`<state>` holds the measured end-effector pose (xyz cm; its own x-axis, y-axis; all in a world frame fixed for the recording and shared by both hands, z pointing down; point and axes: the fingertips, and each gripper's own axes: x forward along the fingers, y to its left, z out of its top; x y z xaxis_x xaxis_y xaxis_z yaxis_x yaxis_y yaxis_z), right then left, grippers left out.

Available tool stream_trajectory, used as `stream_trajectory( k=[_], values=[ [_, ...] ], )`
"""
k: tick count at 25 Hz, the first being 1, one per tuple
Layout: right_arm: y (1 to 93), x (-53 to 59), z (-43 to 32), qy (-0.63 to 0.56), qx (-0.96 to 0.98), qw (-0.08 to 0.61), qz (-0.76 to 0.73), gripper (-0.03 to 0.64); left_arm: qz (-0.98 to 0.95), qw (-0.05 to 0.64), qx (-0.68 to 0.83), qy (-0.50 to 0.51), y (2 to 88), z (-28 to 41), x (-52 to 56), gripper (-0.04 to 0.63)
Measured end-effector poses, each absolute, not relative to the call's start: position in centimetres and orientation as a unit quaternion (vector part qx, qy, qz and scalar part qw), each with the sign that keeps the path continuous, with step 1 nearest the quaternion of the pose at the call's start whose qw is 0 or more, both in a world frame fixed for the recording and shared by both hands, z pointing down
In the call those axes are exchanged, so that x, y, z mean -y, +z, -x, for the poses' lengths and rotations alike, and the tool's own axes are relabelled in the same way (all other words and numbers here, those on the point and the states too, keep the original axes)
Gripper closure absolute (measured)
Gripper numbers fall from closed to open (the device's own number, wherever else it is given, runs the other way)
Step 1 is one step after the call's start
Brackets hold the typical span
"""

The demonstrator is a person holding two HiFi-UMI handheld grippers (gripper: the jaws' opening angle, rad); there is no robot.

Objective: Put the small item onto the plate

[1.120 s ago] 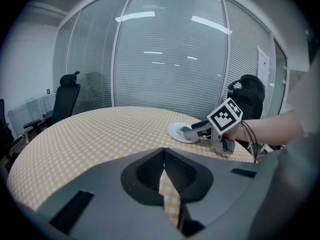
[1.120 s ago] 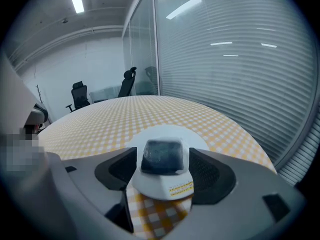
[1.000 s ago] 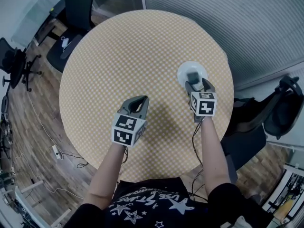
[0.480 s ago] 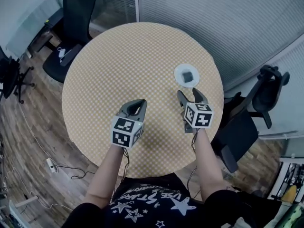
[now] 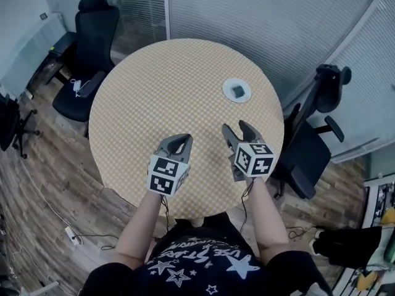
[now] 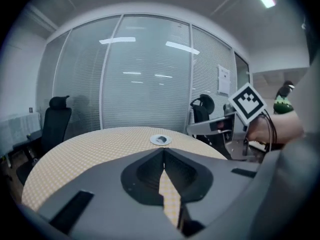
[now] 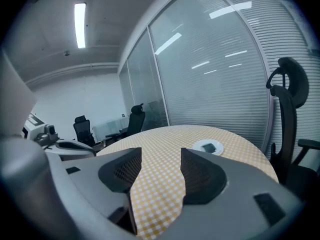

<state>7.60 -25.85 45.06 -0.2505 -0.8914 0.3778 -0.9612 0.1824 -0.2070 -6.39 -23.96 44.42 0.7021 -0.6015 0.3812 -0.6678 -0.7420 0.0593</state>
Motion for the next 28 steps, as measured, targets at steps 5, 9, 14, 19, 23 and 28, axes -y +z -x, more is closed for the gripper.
stream_trajectory(
  k=[5, 9, 14, 19, 23, 28],
  values=[
    [42.9, 21.3, -5.6, 0.180, 0.756, 0.070, -0.626, 0.487, -0.935, 0.087, 0.297, 0.173, 45.0, 5.9, 20.5, 0.588],
    [41.4, 19.0, -5.2, 0.162, 0.755, 0.070, -0.631, 0.559, -0.943, 0.087, 0.282, 0.152, 43.8, 5.6, 19.2, 0.588],
    [40.0, 16.7, -5.3, 0.159, 0.775, 0.056, -0.609, 0.575, -0.942, 0.084, 0.292, 0.141, 42.4, 5.9, 17.7, 0.588],
    [38.7, 15.3, -4.9, 0.152, 0.800, 0.027, -0.580, 0.575, -0.936, 0.073, 0.315, 0.138, 41.1, 6.6, 16.5, 0.588],
    [39.5, 12.0, -4.8, 0.167, 0.813, 0.036, -0.556, 0.575, -0.930, 0.092, 0.326, 0.143, 41.7, 6.5, 13.1, 0.588],
    [39.4, 8.4, -5.4, 0.169, 0.825, 0.028, -0.538, 0.575, -0.929, 0.094, 0.337, 0.123, 40.2, 6.2, 9.6, 0.588]
  ],
)
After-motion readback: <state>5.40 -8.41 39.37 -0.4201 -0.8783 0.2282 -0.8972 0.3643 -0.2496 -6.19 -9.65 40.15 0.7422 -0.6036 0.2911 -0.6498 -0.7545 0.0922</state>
